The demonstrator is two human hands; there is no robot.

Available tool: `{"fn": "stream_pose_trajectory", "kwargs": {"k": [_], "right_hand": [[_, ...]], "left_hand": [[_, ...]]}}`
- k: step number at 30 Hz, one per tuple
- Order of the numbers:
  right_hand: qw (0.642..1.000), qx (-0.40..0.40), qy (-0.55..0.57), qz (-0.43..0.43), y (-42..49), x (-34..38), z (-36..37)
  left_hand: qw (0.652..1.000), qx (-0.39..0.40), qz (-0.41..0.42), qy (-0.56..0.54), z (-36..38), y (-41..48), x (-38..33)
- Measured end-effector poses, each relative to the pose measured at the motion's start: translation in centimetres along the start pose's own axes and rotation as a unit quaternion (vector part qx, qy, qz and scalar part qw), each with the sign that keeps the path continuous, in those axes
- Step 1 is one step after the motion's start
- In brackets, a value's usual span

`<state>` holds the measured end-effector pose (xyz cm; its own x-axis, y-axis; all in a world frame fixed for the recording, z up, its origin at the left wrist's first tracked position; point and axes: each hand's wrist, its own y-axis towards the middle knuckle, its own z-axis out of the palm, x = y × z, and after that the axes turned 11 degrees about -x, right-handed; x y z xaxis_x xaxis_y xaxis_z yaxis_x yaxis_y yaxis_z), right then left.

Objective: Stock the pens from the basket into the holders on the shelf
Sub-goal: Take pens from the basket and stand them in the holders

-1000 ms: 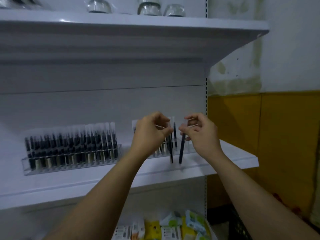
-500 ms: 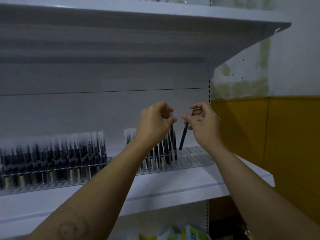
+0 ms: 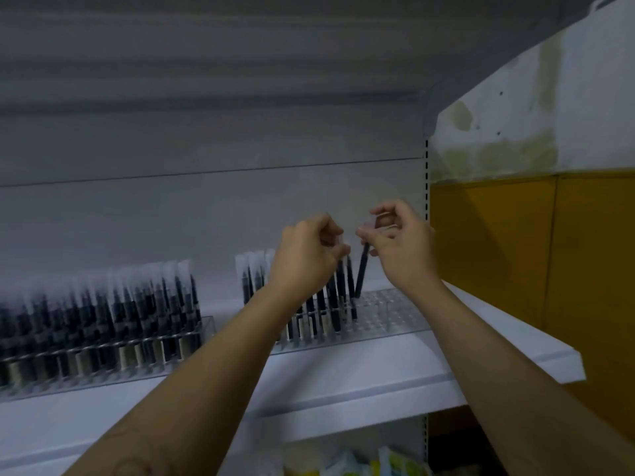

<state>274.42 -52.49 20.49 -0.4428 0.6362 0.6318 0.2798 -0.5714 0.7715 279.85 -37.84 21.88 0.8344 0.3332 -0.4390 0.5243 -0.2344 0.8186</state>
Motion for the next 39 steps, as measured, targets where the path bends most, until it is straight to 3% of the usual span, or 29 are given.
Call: {"fn": "stream_pose_trajectory", "kwargs": {"k": [4, 9, 16, 21, 26, 32, 39], "right_hand": [[0.997, 0.062, -0.040, 0.011, -0.4, -0.6, 0.2], [0.961, 0.225, -0.160, -0.026, -1.2, -2.0, -0.4], [0.929, 0.286, -0.227, -0.062, -2.0, -2.0, -1.4], [0.925, 0.289, -0.240, -0.051, -2.7, -1.8, -2.0], [0.927, 0.281, -0.248, -0.033, -3.1, -1.3, -2.2], [0.923, 0.263, -0.272, -0.070, -3.6, 1.3, -3.0], [0.917, 0.256, -0.282, -0.117, -6.6, 5.9, -3.9]], "left_hand": [[0.998, 0.015, 0.010, 0.059, 0.4, -0.2, -0.2], [0.991, 0.040, 0.006, 0.126, 0.1, 0.0, -0.1], [0.989, 0.069, -0.002, 0.130, -0.1, 0.3, -0.1], [0.985, 0.023, 0.048, 0.163, 0.7, -0.5, -0.1], [0.972, 0.045, 0.091, 0.211, -0.2, -1.0, 0.2], [0.963, 0.037, 0.136, 0.229, -2.9, -2.9, -0.3], [0.968, 0.022, 0.134, 0.210, -6.9, -7.6, -0.5]]}}
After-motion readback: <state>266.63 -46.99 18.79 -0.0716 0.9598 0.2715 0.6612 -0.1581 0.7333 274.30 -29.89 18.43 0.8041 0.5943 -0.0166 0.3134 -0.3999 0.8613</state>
